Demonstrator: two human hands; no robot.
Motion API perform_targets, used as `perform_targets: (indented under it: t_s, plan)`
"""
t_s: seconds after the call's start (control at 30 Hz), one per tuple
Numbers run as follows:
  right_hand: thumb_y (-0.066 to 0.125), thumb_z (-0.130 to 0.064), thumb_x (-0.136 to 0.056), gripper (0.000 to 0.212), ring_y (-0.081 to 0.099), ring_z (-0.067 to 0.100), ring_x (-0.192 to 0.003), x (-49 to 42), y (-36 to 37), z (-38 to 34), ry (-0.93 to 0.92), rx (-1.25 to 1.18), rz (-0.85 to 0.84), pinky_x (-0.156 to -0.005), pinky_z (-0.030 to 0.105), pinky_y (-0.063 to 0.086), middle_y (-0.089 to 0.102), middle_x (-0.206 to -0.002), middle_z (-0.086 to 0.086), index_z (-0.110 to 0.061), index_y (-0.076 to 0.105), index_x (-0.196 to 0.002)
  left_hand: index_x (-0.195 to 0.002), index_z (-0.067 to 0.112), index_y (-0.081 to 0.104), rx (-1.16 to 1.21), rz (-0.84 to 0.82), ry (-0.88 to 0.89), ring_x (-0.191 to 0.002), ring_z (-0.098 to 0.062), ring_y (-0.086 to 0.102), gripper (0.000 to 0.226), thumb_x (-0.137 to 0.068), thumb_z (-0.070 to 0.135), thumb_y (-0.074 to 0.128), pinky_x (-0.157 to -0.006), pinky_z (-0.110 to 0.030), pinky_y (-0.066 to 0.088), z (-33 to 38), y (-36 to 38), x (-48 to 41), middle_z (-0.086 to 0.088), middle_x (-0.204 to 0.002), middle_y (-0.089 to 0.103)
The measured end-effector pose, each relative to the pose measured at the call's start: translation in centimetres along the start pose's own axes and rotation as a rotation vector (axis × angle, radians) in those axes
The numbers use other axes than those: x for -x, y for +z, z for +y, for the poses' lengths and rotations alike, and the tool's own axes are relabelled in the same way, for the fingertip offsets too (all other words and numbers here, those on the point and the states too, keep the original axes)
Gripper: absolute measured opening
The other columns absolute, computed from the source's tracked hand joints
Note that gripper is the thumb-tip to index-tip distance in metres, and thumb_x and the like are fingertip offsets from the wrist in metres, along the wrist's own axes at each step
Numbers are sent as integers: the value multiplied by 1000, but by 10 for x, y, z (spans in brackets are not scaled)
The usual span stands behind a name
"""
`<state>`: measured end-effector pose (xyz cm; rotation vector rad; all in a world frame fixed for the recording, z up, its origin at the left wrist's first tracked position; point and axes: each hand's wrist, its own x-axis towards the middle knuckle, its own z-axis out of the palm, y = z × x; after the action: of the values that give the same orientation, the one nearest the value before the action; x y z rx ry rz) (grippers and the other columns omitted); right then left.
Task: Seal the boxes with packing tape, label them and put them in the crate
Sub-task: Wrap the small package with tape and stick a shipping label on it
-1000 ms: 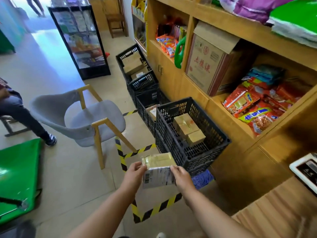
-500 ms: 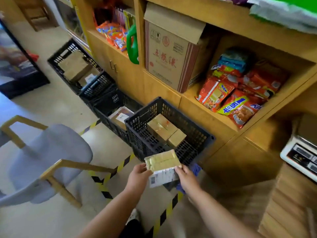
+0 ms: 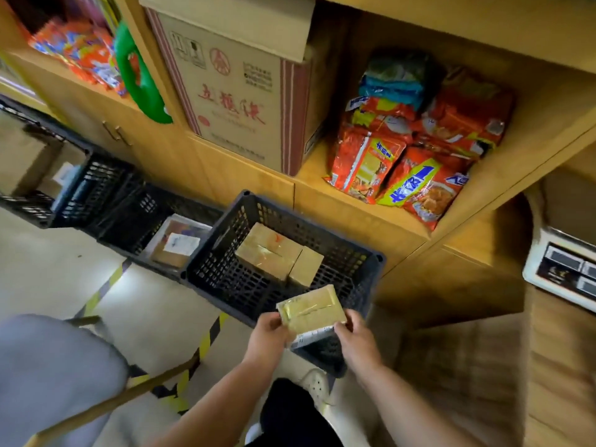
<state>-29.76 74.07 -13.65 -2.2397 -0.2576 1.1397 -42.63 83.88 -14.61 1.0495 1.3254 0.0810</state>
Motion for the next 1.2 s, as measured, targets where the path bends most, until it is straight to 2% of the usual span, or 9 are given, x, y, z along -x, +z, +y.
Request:
perform_targets:
  t_s: [0.1,0.27,0.57,0.67,0.73,0.83,0.97,1.07,1.2]
  plan:
    - [46,-27,-98,38,53,25,-109,-36,-8,-13,16,45,38,-89,35,46,54,-126,7,-23,45,-135,-90,4,56,-5,-9,-96,-74,-26,57,18,-75,12,52,-66,-35,45,14,14,-39,-10,-83,58]
    - [43,-26,-99,44,47,25,-121,-89,-13,-28,40,186,56,-89,29,40,41,-141,8,-24,37,-143,-117,33,36,39,-23,-175,-95,-29,62,27,-95,22,47,-85,-42,50,26,32,-88,-10,-102,60]
    - [57,-22,-93,68,36,23,-135,-166,14,-23,140,67,112,-106,34,33,26,-152,5,-22,19,-150,-89,12,48,86,-20,-221,-87,-23,60,10,-96,6,46,-68,-30,50,14,65,-178,-12,-99,58]
    - [58,-24,-92,76,51,26,-121,-193,28,-15,220,26,114,-92,33,47,27,-152,7,-30,11,-150,-84,12,49,64,-69,-236,-80,-22,55,19,-93,-3,43,-72,-35,50,2,73,-211,-15,-96,56]
    - [58,-26,-91,80,63,23,-92,-211,36,-7,291,10,114,-68,31,55,30,-151,9,-34,5,-150,-81,15,51,65,-71,-237,-74,-21,54,22,-92,-3,45,-76,-39,49,-8,76,-229,-12,-89,56]
    - [57,-24,-93,81,58,12,-60,-236,47,7,326,-32,132,-42,22,42,32,-150,10,-34,1,-150,-81,15,52,60,-74,-265,-74,-21,55,21,-93,-1,44,-80,-42,48,-22,86,-252,-9,-85,57]
    - [56,-25,-92,85,67,23,-81,-267,62,26,321,-50,179,-55,28,52,29,-152,10,-35,-6,-149,-83,9,50,-67,-63,-234,-79,-33,64,13,-93,1,45,-77,-48,56,-38,99,-281,-14,-84,61]
    - [58,-28,-91,90,64,30,-101,-288,75,40,307,-15,203,-70,35,56,20,-156,8,-33,-12,-148,-87,5,49,-96,-65,-264,-67,-25,56,11,-94,1,42,-59,-32,48,-50,107,-304,-11,-77,58]
    - [58,-26,-92,93,49,27,-125,-309,89,52,287,25,213,-83,29,47,13,-158,4,-26,-16,-149,-91,3,51,-77,-30,-297,-76,-28,58,7,-92,0,45,-69,-36,48,-70,115,-329,-15,-85,61]
